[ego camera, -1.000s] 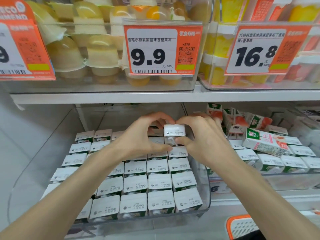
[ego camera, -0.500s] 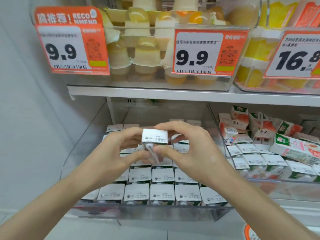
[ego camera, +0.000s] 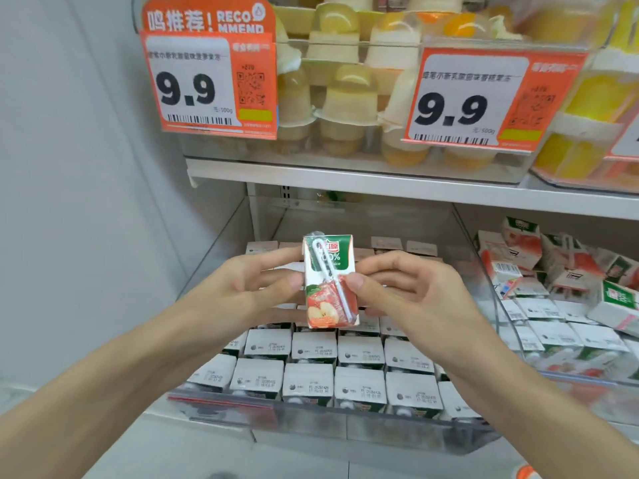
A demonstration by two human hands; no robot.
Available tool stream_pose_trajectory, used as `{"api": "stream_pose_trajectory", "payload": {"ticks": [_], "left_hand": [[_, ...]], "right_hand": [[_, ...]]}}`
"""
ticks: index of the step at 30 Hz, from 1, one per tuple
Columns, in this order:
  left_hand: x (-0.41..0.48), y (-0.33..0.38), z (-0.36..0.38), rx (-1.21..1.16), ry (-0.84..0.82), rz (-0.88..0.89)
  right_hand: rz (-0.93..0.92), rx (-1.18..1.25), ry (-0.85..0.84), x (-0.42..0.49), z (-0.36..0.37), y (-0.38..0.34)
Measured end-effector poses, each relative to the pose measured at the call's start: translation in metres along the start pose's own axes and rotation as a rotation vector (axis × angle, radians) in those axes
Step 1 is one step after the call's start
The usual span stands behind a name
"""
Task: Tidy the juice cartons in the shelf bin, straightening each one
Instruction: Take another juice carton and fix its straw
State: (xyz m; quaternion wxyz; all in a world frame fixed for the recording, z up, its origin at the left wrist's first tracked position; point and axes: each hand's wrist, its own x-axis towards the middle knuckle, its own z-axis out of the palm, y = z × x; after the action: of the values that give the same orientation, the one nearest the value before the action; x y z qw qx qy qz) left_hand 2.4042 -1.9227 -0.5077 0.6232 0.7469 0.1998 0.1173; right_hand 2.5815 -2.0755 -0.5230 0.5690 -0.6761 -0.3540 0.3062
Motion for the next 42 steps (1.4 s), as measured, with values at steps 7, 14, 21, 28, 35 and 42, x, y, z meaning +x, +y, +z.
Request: {"api": "stream_pose_trajectory", "payload": {"ticks": [7, 14, 21, 28, 35, 42], "left_hand": [[0.007, -0.006, 0.005, -0.142, -0.010, -0.009], [0.016, -0.013, 0.005, -0.332, -0.137, -0.056], [0.021, -0.018, 0.004, -0.385, -0.168, -0.059], [0.025, -0.019, -0.002, -0.390, -0.186, -0.070], [0.025, -0.019, 0.002, -0.447, -0.113, -0.112], [0.022, -0.012, 0.013, -0.393, -0.019, -0.160]], "right_hand": [[-0.029, 0.092, -0.015, -0.003, 0.002, -0.001], [0.051, 0.069, -0.053, -0.003, -0.001, 0.000], [0.053, -0.024, -0.068, -0.004, -0.006, -0.002], [0.077, -0.048, -0.122, -0.010, -0.001, -0.008], [0.127, 0.043, -0.091, -0.006, -0.003, -0.009], [0.093, 0.019, -0.124, -0.005, 0.003, -0.004]]}}
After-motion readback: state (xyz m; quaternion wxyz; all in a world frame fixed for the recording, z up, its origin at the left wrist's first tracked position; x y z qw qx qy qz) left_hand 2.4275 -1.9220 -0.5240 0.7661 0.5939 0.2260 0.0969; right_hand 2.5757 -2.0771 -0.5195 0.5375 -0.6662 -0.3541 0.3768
